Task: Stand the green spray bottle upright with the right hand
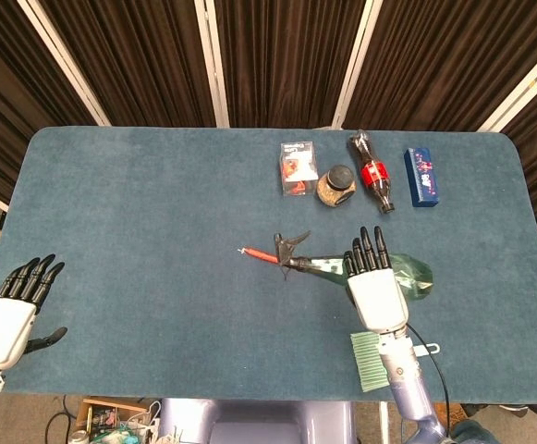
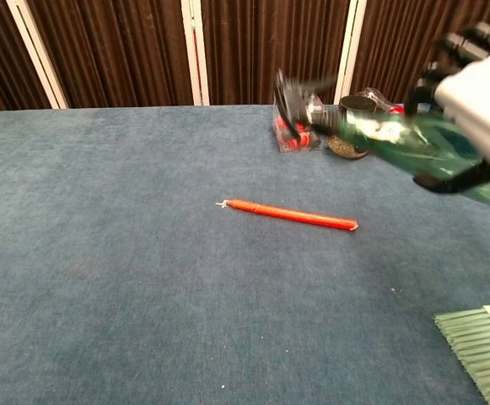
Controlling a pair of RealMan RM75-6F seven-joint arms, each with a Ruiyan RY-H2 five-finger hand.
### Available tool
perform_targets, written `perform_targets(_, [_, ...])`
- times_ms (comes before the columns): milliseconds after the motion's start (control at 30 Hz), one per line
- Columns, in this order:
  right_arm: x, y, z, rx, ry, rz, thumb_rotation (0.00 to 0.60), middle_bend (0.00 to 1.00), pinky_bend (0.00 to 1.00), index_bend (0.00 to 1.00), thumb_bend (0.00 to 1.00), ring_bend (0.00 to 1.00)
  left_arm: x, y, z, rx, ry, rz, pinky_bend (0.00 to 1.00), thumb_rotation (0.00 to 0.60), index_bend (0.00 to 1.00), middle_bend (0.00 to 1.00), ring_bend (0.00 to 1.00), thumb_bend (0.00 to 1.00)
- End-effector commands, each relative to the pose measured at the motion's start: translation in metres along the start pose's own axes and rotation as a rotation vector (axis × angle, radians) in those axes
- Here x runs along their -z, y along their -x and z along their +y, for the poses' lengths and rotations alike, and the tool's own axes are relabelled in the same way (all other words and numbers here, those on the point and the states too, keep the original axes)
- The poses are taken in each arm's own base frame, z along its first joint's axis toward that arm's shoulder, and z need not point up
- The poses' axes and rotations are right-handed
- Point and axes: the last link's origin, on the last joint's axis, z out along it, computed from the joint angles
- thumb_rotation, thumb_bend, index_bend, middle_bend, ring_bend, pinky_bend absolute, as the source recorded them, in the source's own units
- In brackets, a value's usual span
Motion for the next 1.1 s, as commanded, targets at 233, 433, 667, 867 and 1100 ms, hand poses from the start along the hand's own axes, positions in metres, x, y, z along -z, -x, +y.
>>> perform_targets(233, [-0.018,-0.034,0.036,-0.618,0.11,0.175,0.6,0.26,0.01,1.0,0.45,0.0,0.001,0.0,0.0,-0.007,-0.005,0.007,0.12,0.6,0.0,0.0,0.0,0.05])
perform_targets(433, [-0.015,-0.021,0.042,-0.999,0.176,0.154,0.6,0.19,0.0,1.0,0.45,0.0,0.0,0.004,0.003,-0.021,-0.003,-0.001,0.12,0.6,0.0,0.0,0.0,0.05])
perform_targets(667, [-0.001,0.0,0.036,-1.316,0.176,0.222,0.6,0.16,0.0,1.0,0.45,0.0,0.0,0.007,0.008,-0.029,0.017,-0.018,0.12,0.6,0.0,0.0,0.0,0.05])
perform_targets(867, [0.008,0.017,0.019,-1.355,0.175,0.275,0.6,0.16,0.0,1.0,0.46,0.0,0.001,0.006,0.007,-0.029,0.018,-0.012,0.12,0.6,0.0,0.0,0.0,0.05])
perform_targets(1100, [0.028,0.039,0.003,-1.264,0.151,0.326,0.6,0.16,0.0,1.0,0.47,0.0,0.002,0.005,0.003,-0.024,0.007,-0.006,0.12,0.6,0.0,0.0,0.0,0.05])
